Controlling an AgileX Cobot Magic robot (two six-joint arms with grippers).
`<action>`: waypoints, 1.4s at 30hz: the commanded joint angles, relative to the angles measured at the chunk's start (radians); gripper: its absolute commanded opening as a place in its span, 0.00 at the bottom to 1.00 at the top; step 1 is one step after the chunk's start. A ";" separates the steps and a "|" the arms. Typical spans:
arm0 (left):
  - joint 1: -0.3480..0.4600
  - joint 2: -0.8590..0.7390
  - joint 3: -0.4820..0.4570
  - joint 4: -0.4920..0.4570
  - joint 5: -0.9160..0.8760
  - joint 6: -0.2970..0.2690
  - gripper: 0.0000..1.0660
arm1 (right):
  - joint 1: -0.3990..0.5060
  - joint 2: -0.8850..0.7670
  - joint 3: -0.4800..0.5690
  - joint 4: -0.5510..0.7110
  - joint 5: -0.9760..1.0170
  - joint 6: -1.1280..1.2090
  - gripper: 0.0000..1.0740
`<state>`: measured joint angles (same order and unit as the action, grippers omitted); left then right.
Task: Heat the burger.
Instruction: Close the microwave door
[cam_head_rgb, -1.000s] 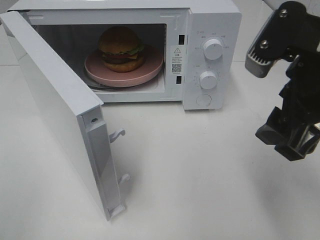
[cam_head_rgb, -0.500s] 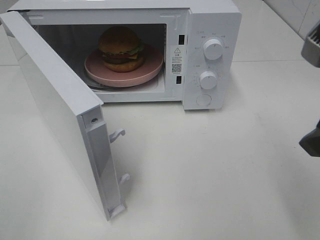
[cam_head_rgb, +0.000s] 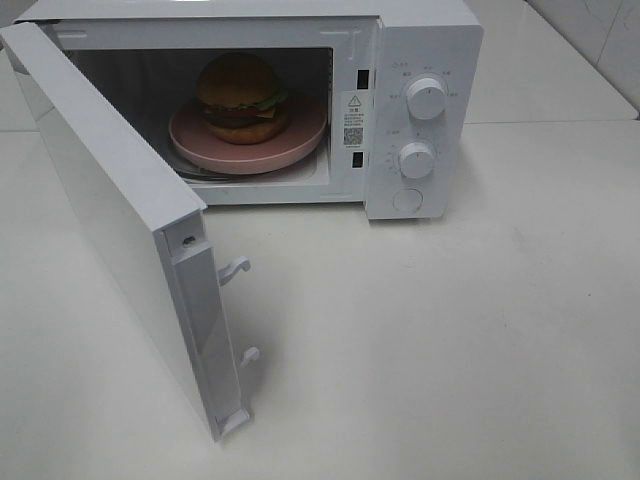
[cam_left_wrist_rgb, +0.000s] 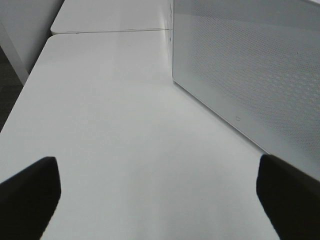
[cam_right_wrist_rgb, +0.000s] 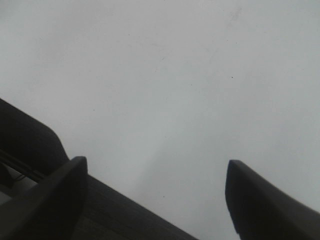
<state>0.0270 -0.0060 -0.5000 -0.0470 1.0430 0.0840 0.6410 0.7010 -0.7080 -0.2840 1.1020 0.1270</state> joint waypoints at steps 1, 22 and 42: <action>0.001 -0.018 0.002 0.003 -0.003 -0.003 0.94 | 0.001 -0.044 0.033 0.020 0.007 0.021 0.69; 0.001 -0.018 0.002 0.003 -0.003 -0.003 0.94 | -0.395 -0.420 0.078 0.098 0.064 -0.009 0.69; 0.001 -0.018 0.002 0.003 -0.003 -0.003 0.94 | -0.523 -0.710 0.207 0.190 -0.097 -0.106 0.69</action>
<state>0.0270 -0.0060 -0.5000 -0.0470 1.0430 0.0840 0.1260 0.0060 -0.5100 -0.1020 1.0350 0.0290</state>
